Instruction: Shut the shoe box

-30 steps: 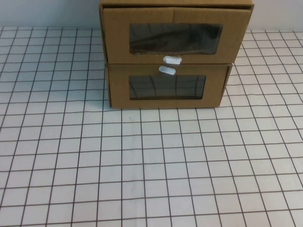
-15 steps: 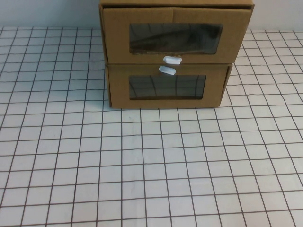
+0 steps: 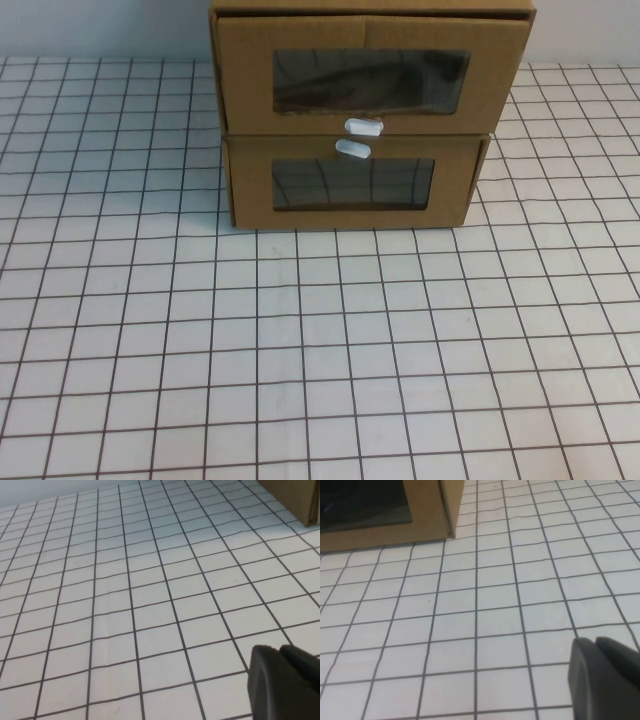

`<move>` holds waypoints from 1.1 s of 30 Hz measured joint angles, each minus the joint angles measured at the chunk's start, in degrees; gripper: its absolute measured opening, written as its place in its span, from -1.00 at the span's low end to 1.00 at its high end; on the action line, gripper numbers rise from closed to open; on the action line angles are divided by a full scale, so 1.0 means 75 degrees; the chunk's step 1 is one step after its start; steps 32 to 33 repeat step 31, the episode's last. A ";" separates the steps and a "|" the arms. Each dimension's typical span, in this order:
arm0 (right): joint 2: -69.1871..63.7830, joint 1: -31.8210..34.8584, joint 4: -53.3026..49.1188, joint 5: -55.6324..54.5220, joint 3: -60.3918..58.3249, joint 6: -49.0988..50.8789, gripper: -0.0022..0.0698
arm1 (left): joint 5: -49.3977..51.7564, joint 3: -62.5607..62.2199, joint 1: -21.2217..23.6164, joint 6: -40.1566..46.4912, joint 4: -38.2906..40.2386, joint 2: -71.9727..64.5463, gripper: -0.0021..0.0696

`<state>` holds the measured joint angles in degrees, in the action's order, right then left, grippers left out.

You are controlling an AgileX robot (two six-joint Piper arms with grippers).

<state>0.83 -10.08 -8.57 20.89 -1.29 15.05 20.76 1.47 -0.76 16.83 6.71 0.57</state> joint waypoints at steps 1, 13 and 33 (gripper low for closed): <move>0.0000 0.0061 0.0000 -0.0020 -0.0004 0.0000 -0.98 | 0.0000 0.0000 0.0000 0.0000 0.0000 0.0000 -0.96; 0.0000 0.0241 0.0015 -0.0020 -0.0017 -0.0693 -0.98 | 0.0000 0.0000 0.0000 0.0000 -0.0011 0.0000 -0.96; 0.0000 0.0241 0.0049 -0.0037 -0.0017 -0.0716 -0.98 | 0.0000 0.0000 0.0000 0.0000 -0.0011 0.0000 -0.96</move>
